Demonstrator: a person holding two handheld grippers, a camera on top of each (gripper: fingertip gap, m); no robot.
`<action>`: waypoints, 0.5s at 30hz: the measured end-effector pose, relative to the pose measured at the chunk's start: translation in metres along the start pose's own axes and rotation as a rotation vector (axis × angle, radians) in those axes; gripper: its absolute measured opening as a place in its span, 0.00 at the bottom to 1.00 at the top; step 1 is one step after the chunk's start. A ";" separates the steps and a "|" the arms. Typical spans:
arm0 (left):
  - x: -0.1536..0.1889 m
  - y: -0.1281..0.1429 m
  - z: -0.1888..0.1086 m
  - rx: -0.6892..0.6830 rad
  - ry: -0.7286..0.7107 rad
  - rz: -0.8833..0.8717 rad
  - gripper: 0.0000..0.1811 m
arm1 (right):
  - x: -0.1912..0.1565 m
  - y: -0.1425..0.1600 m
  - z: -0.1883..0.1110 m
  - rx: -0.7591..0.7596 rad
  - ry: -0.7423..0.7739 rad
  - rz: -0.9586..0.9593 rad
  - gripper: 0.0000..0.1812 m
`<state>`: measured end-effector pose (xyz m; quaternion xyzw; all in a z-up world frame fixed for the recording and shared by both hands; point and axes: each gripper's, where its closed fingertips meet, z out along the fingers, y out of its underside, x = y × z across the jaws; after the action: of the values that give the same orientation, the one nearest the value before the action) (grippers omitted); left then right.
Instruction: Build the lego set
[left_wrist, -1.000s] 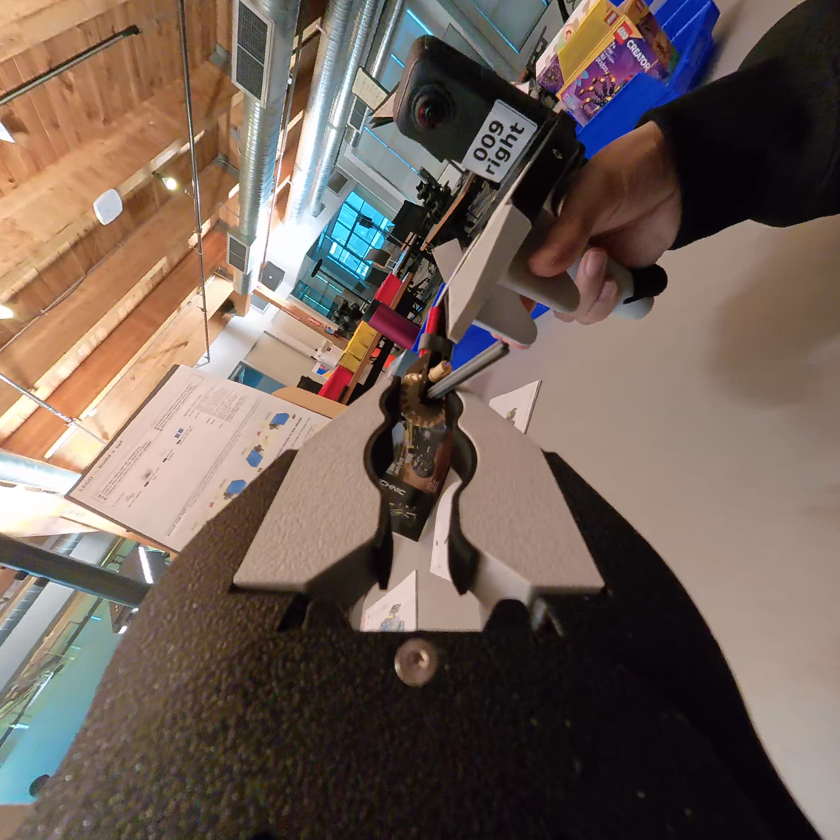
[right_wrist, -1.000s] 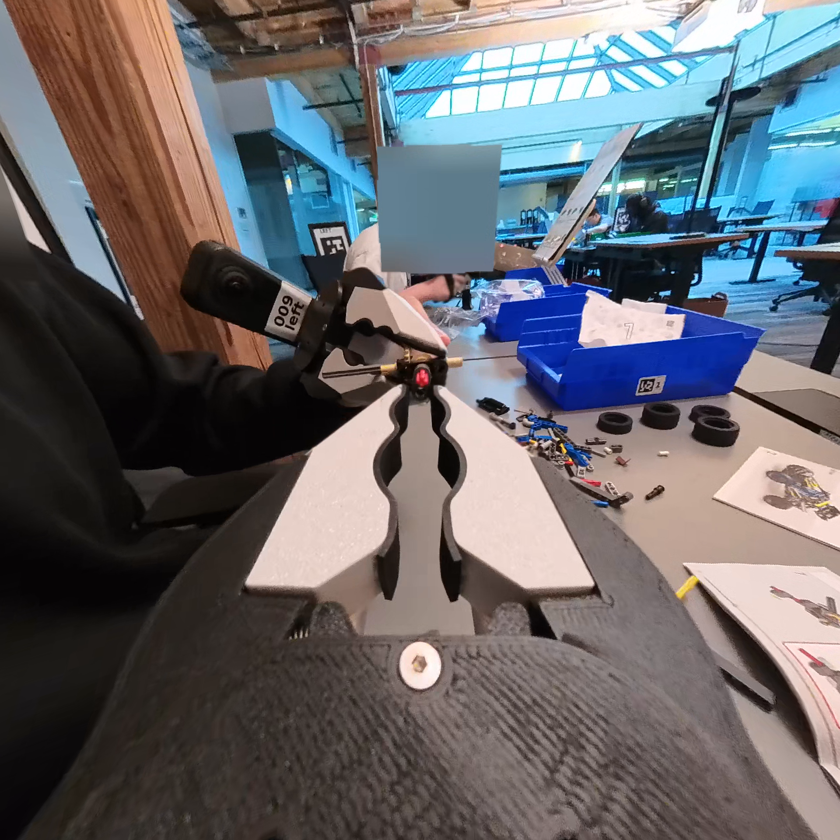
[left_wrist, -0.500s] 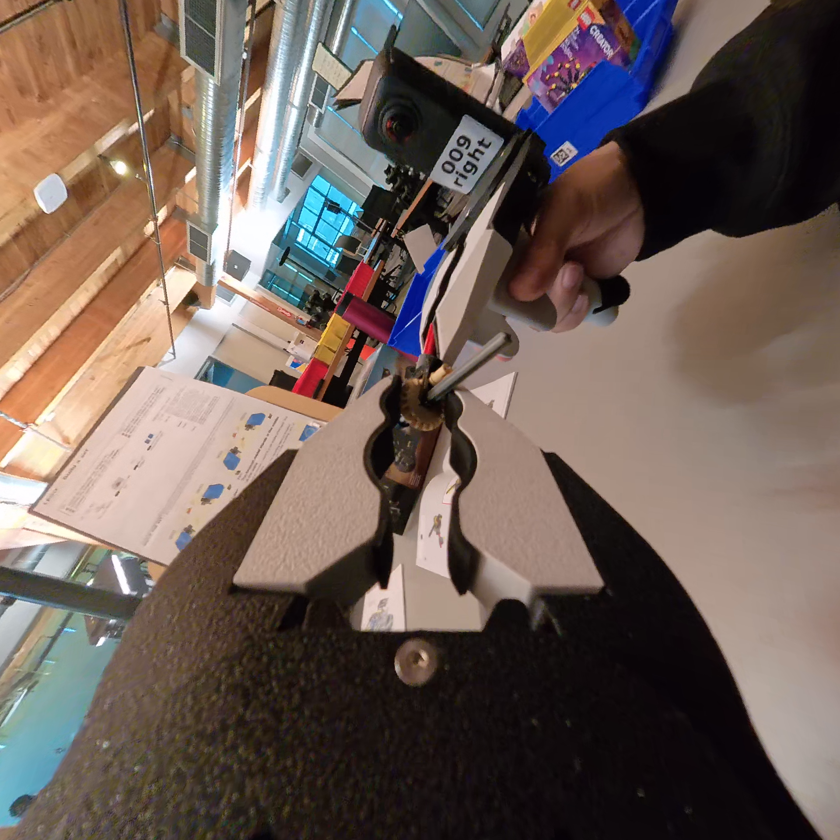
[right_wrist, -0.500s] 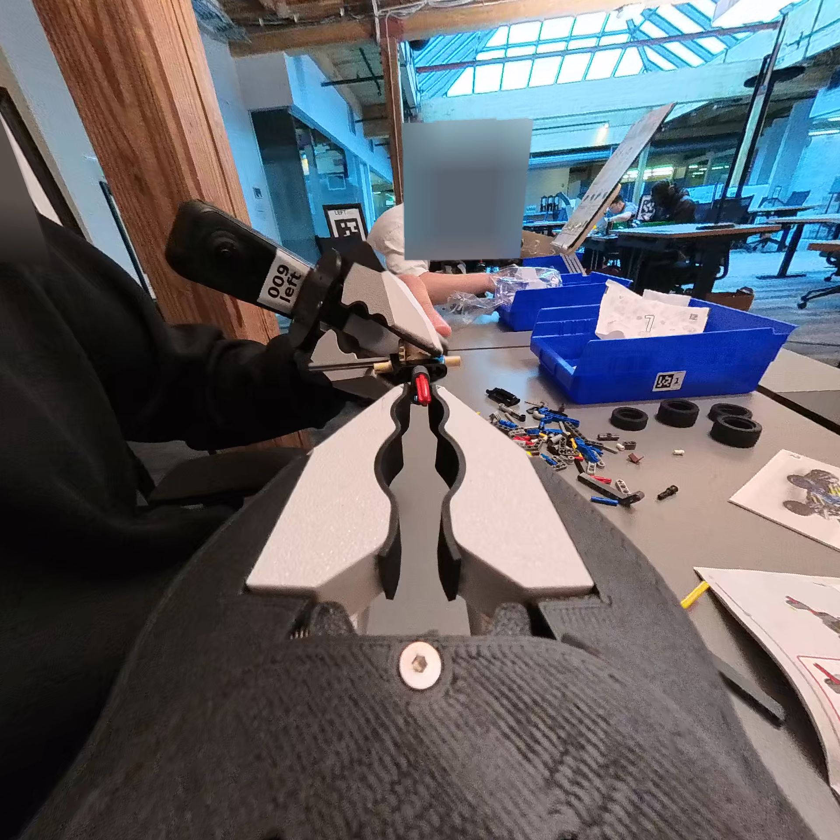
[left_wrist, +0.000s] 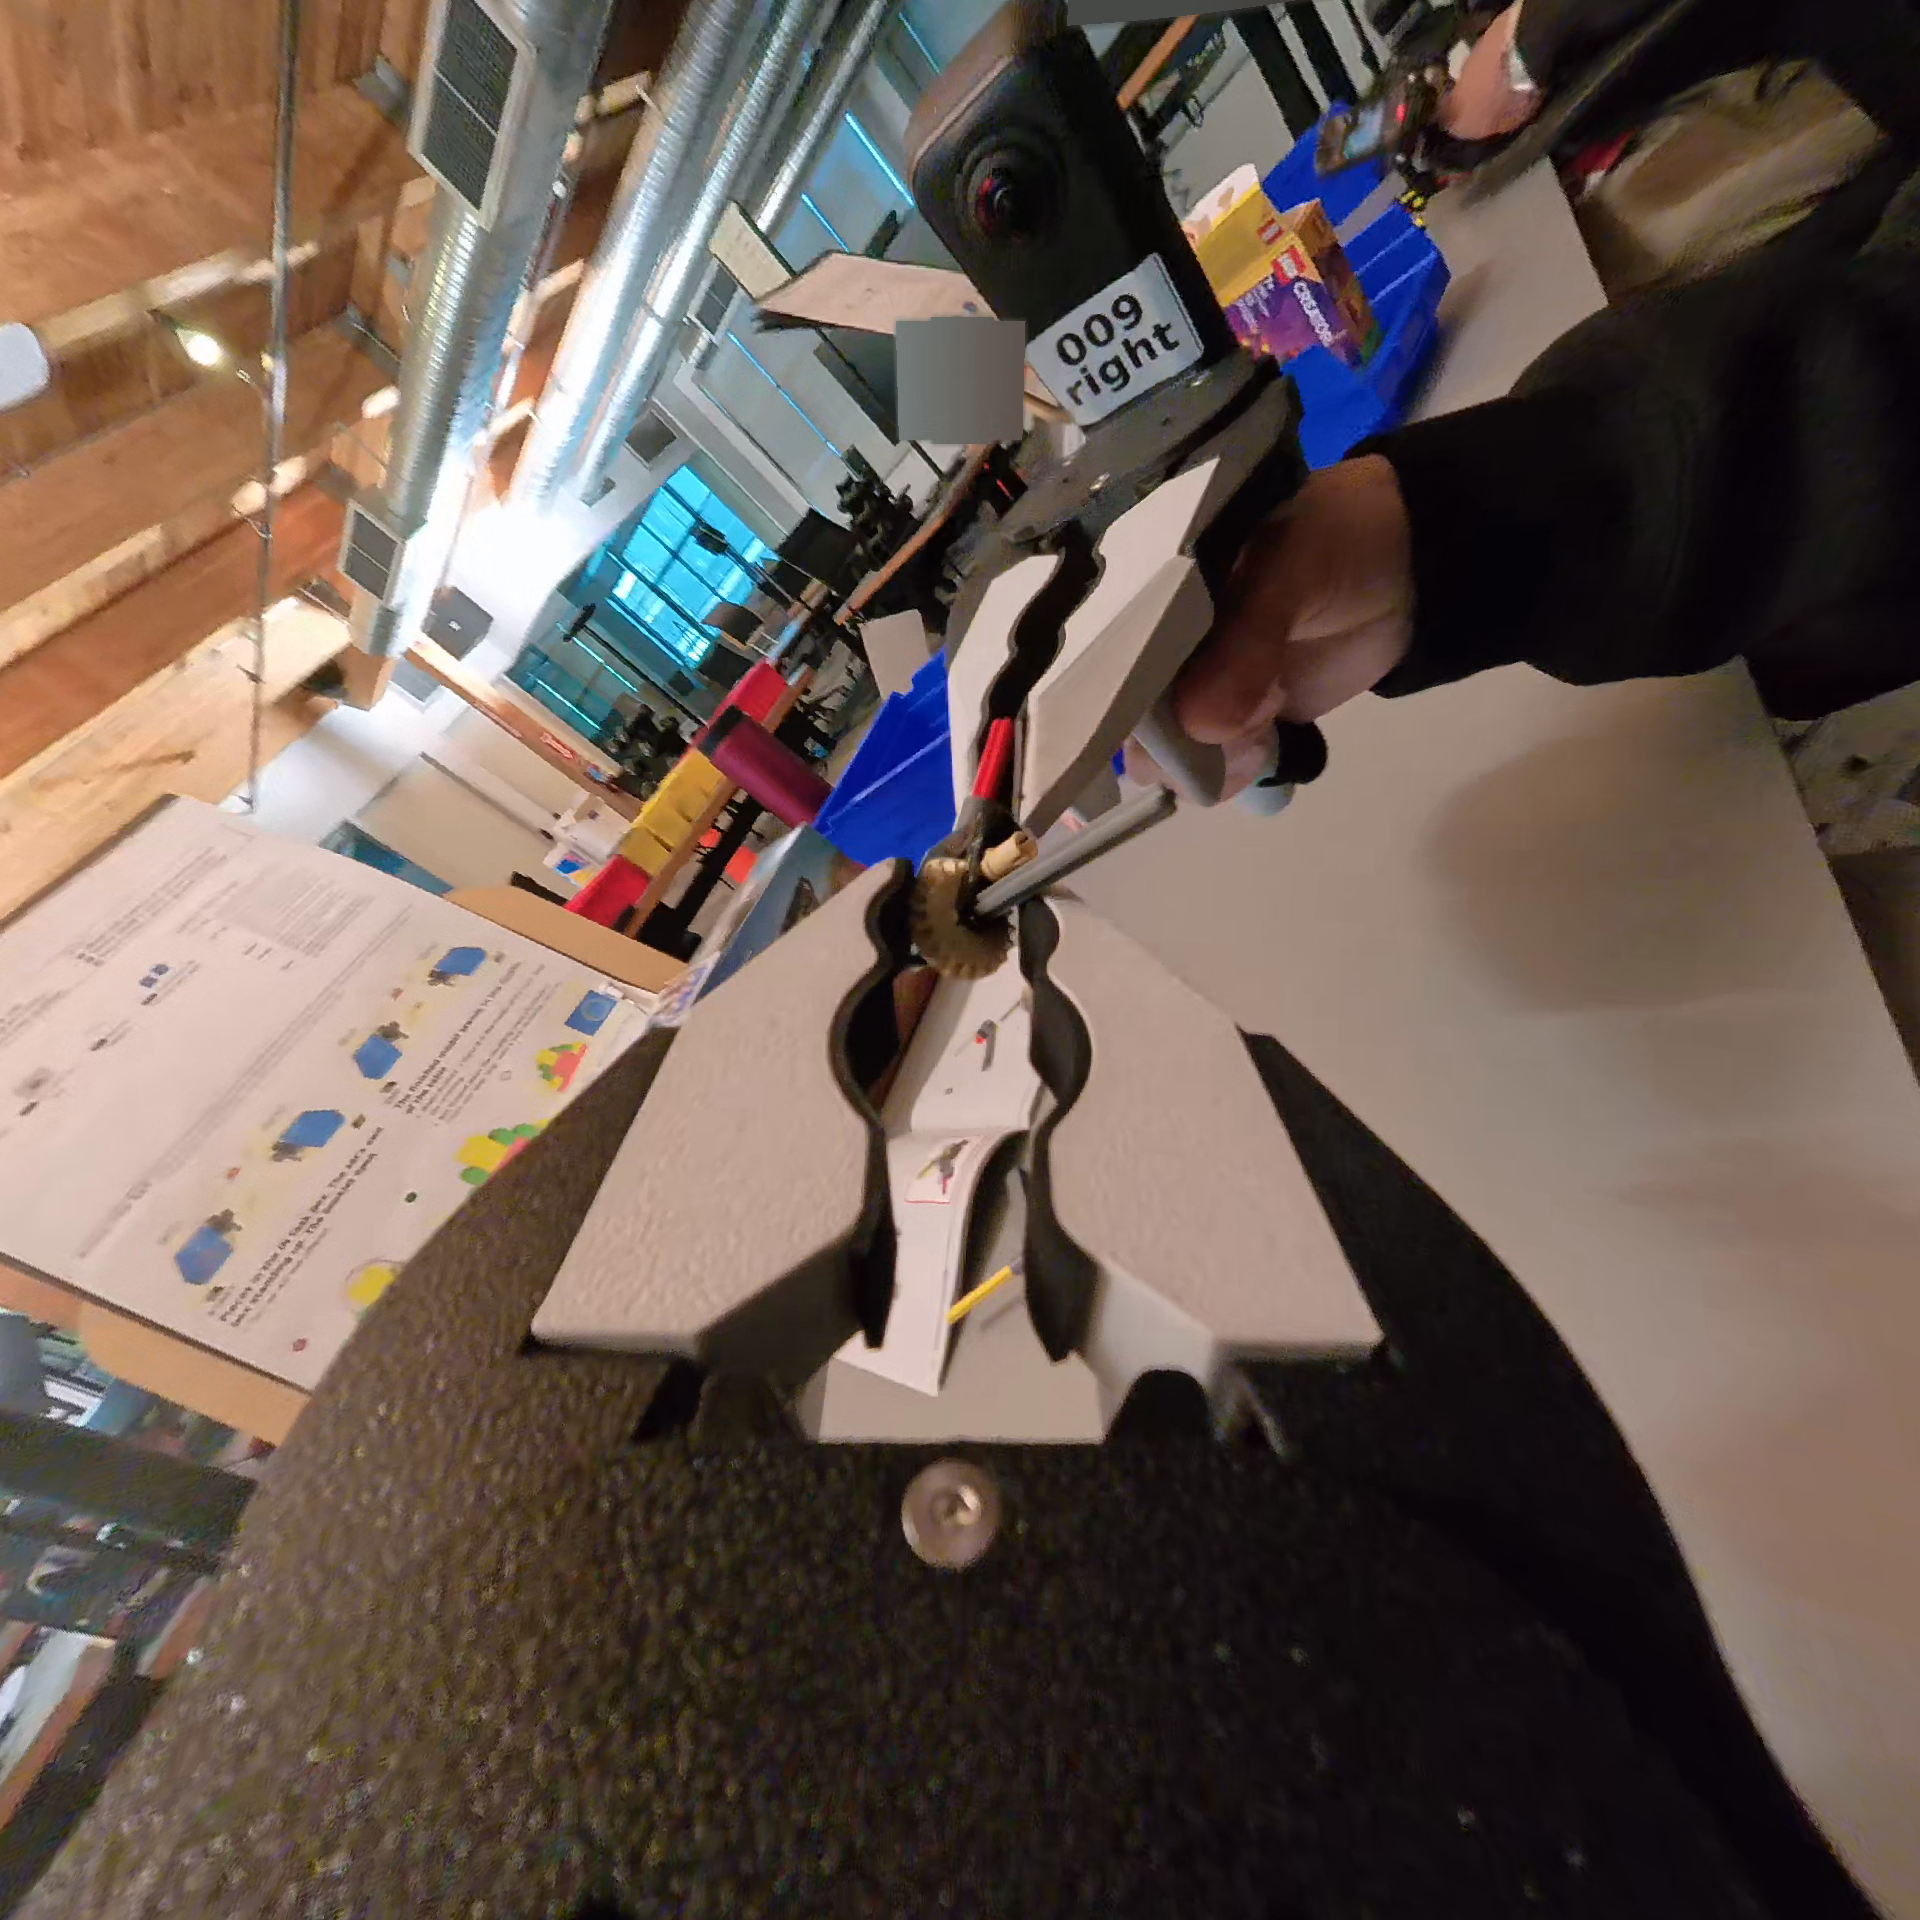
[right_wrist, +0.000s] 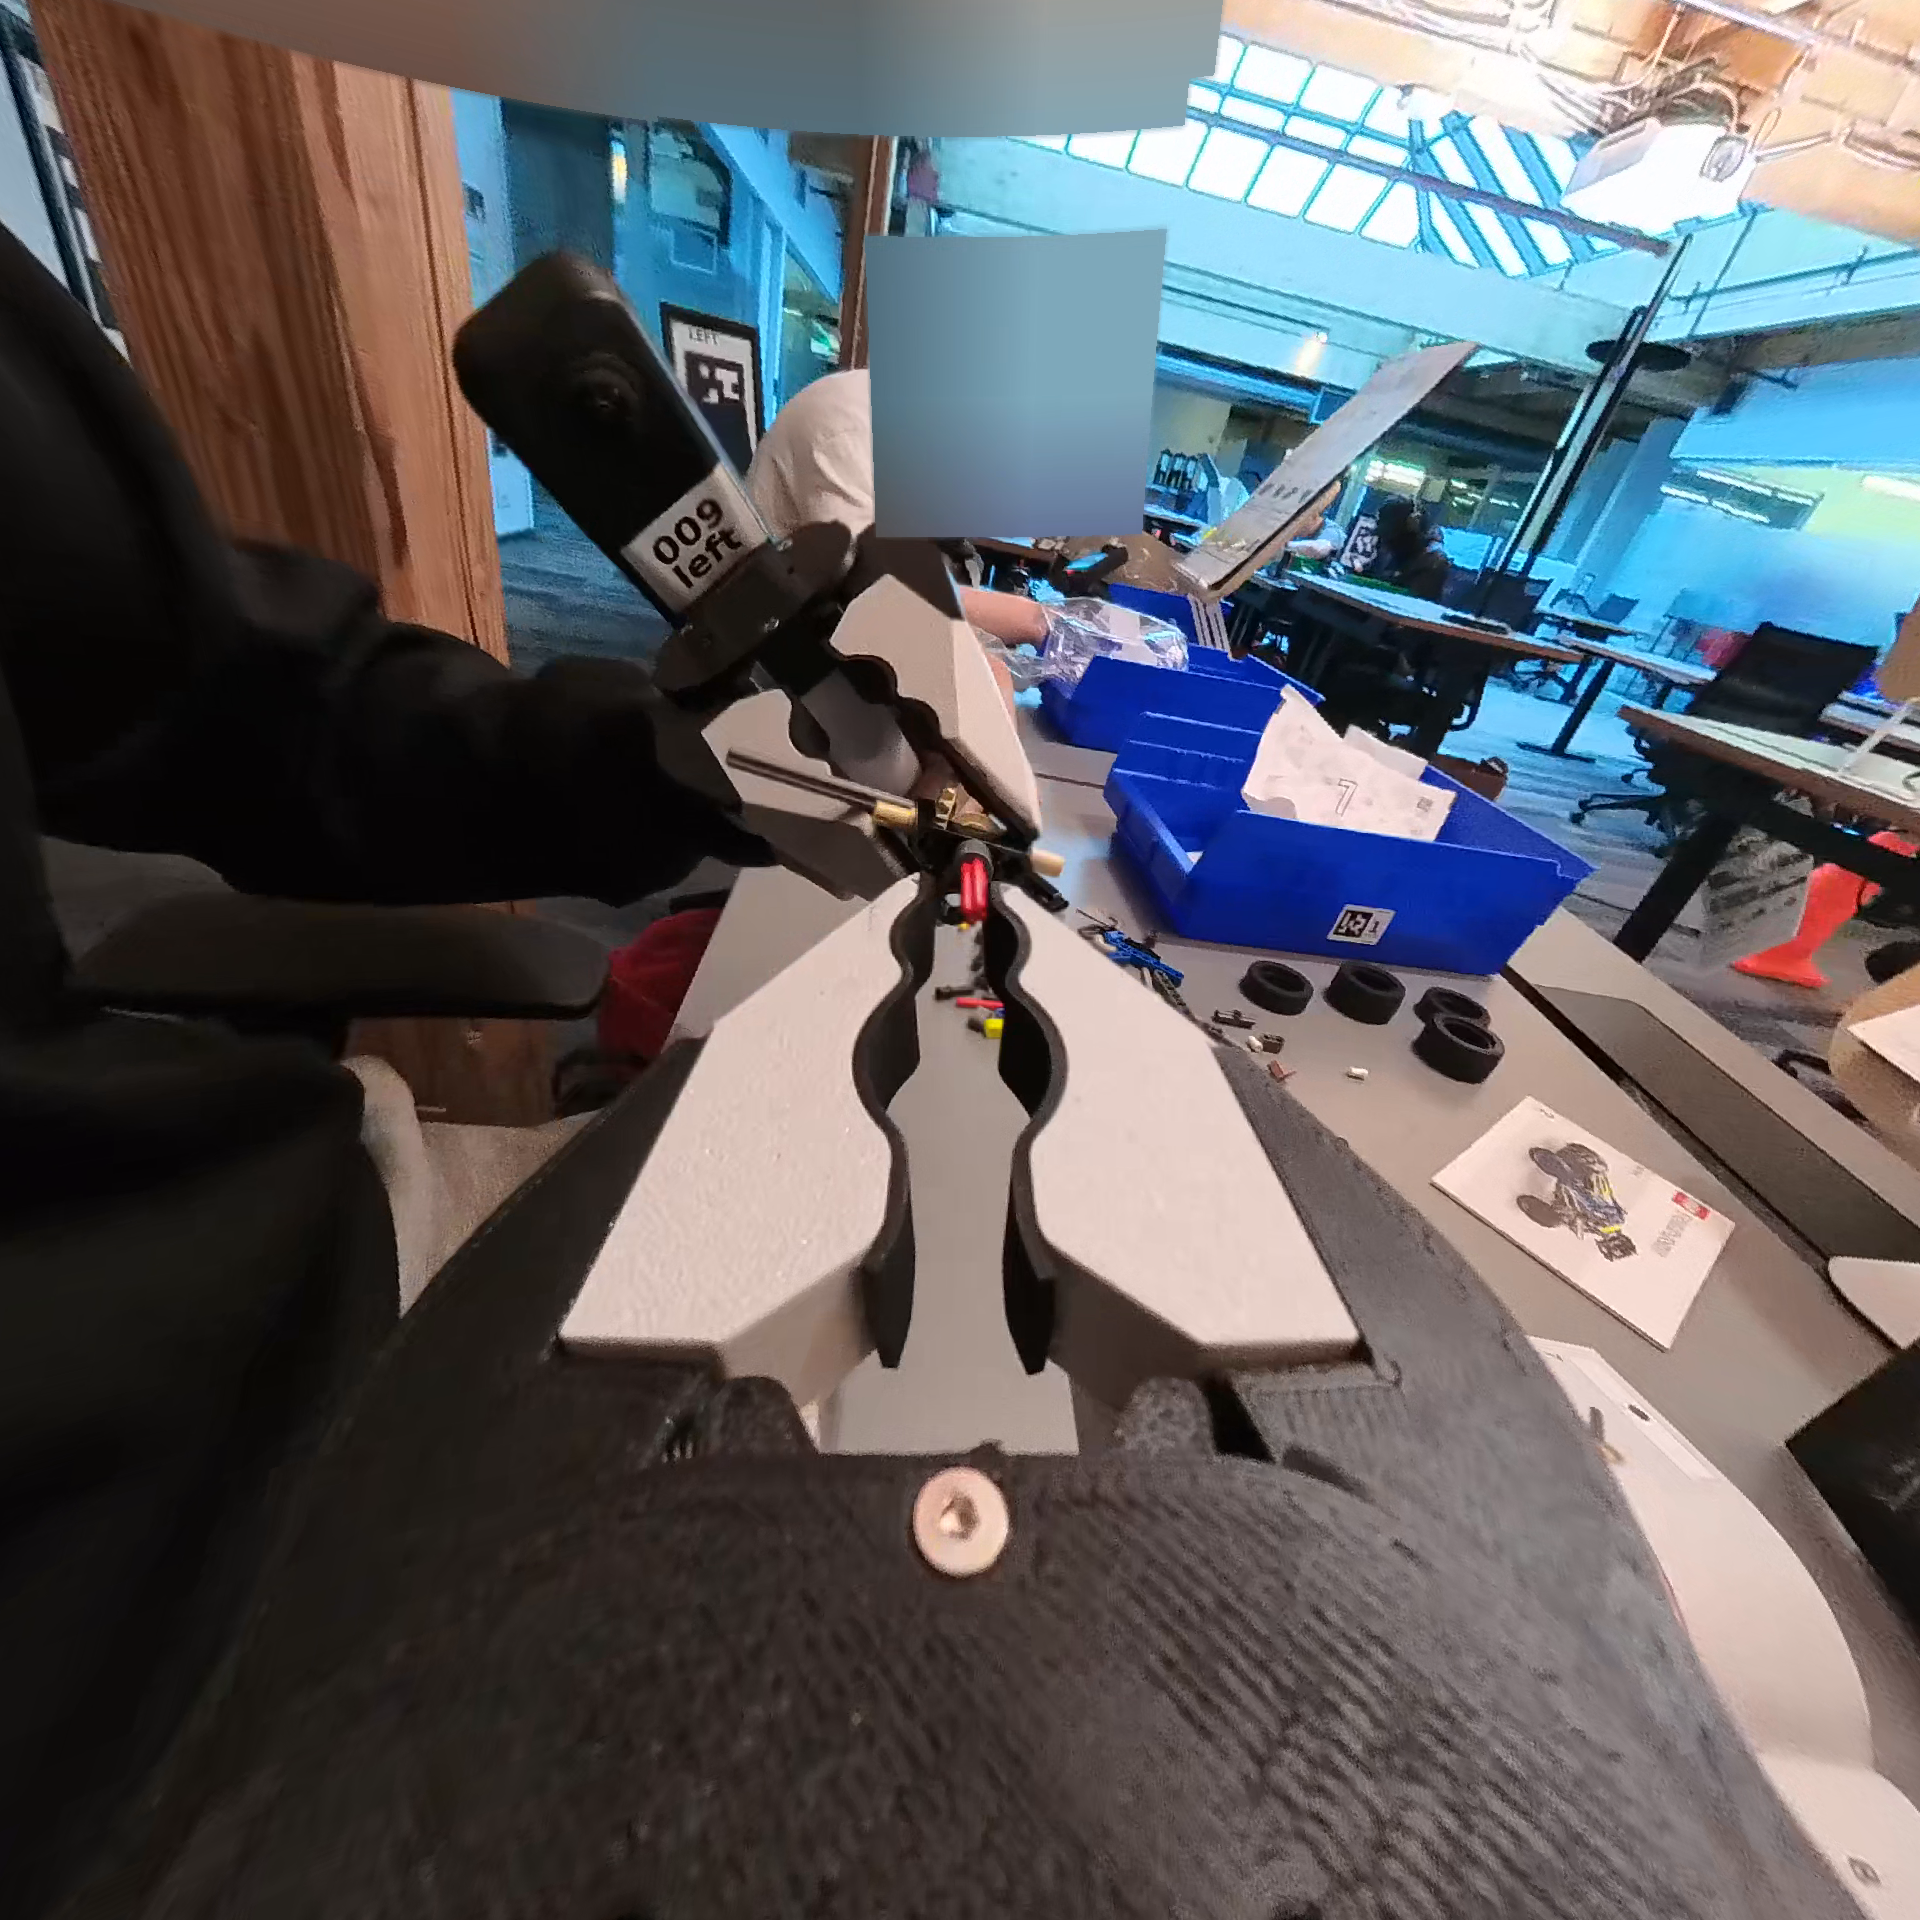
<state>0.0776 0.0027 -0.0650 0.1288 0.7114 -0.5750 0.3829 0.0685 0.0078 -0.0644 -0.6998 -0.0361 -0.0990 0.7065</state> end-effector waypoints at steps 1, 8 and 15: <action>-0.001 0.000 0.000 0.009 -0.015 0.011 0.09 | 0.001 0.000 0.000 0.001 0.005 0.005 0.04; 0.001 0.003 0.006 0.006 -0.029 -0.004 0.14 | 0.003 0.005 -0.006 0.000 0.003 0.044 0.03; 0.008 0.049 0.005 -0.111 -0.093 -0.092 0.24 | 0.049 0.059 -0.041 -0.225 0.250 0.148 0.03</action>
<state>0.1047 0.0106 -0.1063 0.0476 0.7289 -0.5568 0.3956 0.1245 -0.0377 -0.1138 -0.7575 0.1147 -0.1364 0.6280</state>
